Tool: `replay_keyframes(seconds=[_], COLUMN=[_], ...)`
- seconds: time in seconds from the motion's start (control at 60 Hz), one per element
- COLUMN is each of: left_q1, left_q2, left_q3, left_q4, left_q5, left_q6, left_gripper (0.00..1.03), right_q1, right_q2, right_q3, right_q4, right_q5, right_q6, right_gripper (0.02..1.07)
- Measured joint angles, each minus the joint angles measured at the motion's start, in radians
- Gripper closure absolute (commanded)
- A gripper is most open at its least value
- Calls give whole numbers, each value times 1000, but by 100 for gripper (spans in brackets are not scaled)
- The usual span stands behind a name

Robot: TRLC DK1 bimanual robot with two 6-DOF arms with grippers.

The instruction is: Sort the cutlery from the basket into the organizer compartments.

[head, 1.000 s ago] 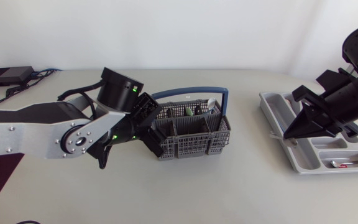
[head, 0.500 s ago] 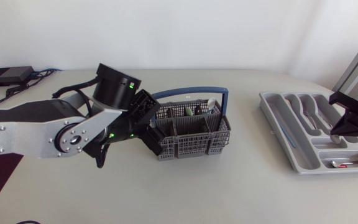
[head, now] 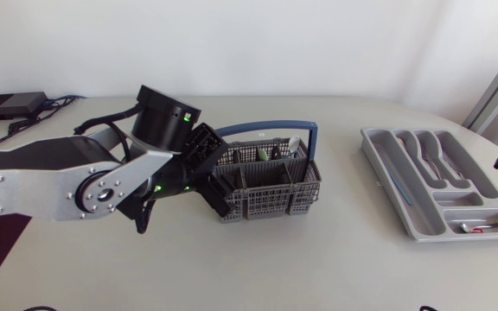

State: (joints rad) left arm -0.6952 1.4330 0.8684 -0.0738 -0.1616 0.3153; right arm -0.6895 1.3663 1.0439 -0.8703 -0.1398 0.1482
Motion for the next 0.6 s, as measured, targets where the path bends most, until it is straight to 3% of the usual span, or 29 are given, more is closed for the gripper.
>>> replay_keyframes(seconds=[0.25,0.6], left_q1=[0,6], left_q2=[-14,-51], left_q3=[0,0], left_q4=[0,0], left_q5=[0,0], left_q6=[0,0], left_gripper=[35,35], right_q1=[-56,-3], right_q2=[144,303], right_q3=[-1,6], right_q4=[91,164], right_q5=[11,13], right_q6=[-15,37], right_gripper=[101,99])
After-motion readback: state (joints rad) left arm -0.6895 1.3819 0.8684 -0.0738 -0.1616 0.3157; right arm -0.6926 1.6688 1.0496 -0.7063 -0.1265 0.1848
